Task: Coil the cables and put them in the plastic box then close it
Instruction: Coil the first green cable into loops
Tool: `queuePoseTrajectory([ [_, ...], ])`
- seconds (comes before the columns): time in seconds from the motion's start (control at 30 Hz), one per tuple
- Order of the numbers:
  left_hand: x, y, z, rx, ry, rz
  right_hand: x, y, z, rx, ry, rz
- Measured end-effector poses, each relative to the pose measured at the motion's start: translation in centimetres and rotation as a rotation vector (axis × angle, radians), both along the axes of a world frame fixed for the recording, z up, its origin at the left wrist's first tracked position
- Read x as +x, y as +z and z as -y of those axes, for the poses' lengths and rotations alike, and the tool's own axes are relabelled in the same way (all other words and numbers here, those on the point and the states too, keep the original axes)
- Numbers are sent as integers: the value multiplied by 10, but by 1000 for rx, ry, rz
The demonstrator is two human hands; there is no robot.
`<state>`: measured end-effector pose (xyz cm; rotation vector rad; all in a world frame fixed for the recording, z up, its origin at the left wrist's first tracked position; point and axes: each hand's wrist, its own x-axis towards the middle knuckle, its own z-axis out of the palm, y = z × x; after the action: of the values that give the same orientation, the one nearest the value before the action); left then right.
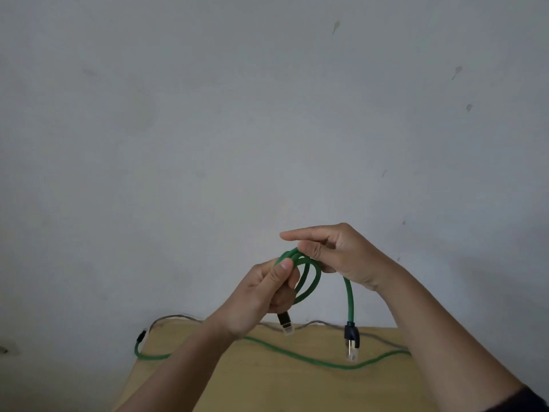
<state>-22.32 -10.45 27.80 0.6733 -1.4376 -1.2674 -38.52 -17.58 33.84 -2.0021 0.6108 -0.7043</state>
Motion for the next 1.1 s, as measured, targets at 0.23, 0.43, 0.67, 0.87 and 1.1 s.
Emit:
queuePoseTrajectory([
  [0.23,7,3,2,-80,53,8,2,-4,-10,-73,31,63],
  [0.43,11,4,9,-126,524,114,13,-3,-8,-183,-145,45],
  [0.67,4,4,8,-201,696,131,20,-5,-11,-166,-197,89],
  [0.87,17,9,15,-165,750,-25,10,-4,-13,-201,-217,23],
  [1.1,41,22,18,-58,783,-267,-2,-7,-17,-322,-171,-98],
])
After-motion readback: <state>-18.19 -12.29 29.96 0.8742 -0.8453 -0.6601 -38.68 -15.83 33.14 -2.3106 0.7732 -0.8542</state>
